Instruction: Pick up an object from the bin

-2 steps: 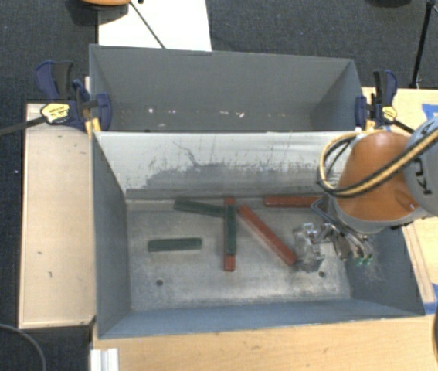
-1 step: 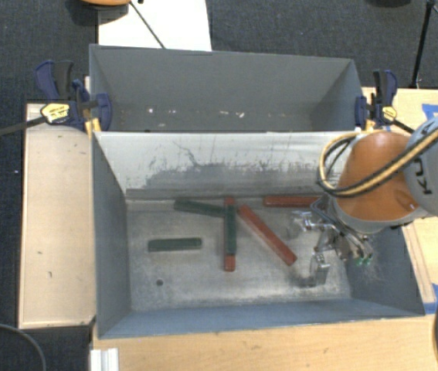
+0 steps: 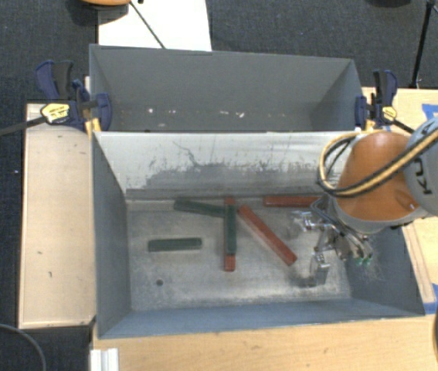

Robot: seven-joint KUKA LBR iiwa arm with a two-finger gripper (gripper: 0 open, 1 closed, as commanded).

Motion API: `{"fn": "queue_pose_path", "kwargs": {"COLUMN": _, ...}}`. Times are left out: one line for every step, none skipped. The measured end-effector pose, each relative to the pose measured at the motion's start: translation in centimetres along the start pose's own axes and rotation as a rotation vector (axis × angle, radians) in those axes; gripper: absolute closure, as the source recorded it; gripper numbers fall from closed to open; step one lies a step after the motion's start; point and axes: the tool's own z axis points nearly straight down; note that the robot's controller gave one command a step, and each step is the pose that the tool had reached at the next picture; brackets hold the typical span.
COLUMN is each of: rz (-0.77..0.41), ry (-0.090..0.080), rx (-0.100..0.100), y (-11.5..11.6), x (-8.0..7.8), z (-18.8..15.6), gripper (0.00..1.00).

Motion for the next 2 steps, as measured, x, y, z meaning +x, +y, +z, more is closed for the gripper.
{"fn": "queue_pose_path", "kwargs": {"rz": 0.215, "ry": -0.003, "rx": 0.0, "y": 3.24, "x": -2.44, "z": -0.05, "gripper": 1.0}}
{"fn": "queue_pose_path", "kwargs": {"rz": 0.214, "ry": -0.003, "rx": 0.0, "y": 3.24, "x": -2.44, "z": -0.04, "gripper": 1.0}}
